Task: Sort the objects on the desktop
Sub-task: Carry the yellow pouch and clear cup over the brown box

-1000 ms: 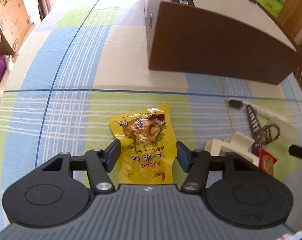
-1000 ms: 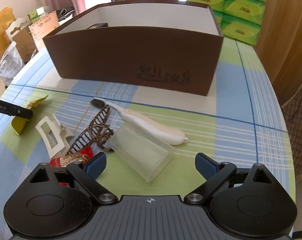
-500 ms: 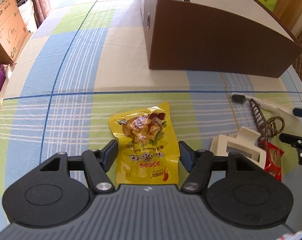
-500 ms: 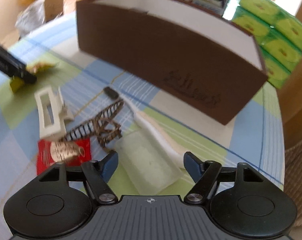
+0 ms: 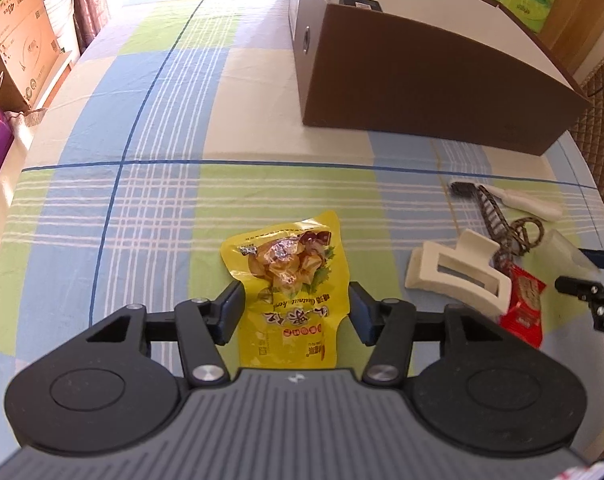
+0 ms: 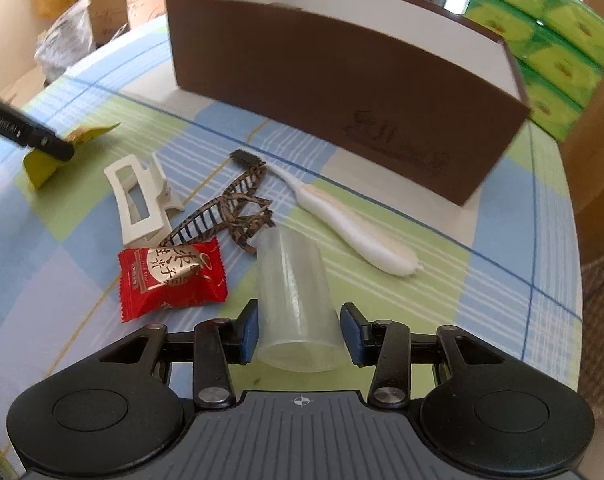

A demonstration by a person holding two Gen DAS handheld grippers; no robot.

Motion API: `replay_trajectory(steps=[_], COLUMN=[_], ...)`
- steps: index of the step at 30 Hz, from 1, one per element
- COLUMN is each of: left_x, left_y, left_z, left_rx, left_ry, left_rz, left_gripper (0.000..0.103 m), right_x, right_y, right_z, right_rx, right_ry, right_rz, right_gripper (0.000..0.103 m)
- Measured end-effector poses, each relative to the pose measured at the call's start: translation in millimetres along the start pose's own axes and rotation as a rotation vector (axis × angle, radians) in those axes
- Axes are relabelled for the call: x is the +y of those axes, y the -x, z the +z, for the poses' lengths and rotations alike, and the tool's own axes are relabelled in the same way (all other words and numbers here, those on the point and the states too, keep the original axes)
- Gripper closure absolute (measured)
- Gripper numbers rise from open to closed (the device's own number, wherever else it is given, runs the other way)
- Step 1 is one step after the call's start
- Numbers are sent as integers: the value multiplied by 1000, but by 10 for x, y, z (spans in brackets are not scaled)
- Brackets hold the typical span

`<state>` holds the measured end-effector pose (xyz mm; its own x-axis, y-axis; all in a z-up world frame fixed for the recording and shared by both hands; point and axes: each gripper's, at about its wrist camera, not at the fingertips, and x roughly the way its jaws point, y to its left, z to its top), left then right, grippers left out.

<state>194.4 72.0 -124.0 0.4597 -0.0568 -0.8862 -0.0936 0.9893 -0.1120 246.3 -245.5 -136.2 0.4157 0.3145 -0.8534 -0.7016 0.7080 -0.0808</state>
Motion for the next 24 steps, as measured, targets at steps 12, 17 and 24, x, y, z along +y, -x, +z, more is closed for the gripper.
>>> replay_trajectory(steps=[12,17,24], left_x=[-260,-398,-520], left_y=[382,498,604], left_z=[49,84,120], left_rx=[-83,-116,-143], left_ry=[-41,-65,-80], left_rz=[-74,-104,-133], left_gripper=[52,52,52], right_x=[-71,-83,-113], right_y=[301,435,599], right_z=[9,56,115], right_rx=[-43,-74,-106], right_ry=[-77,-97,-128], right_rz=[-12,-8,5], right_gripper=[67,67,67])
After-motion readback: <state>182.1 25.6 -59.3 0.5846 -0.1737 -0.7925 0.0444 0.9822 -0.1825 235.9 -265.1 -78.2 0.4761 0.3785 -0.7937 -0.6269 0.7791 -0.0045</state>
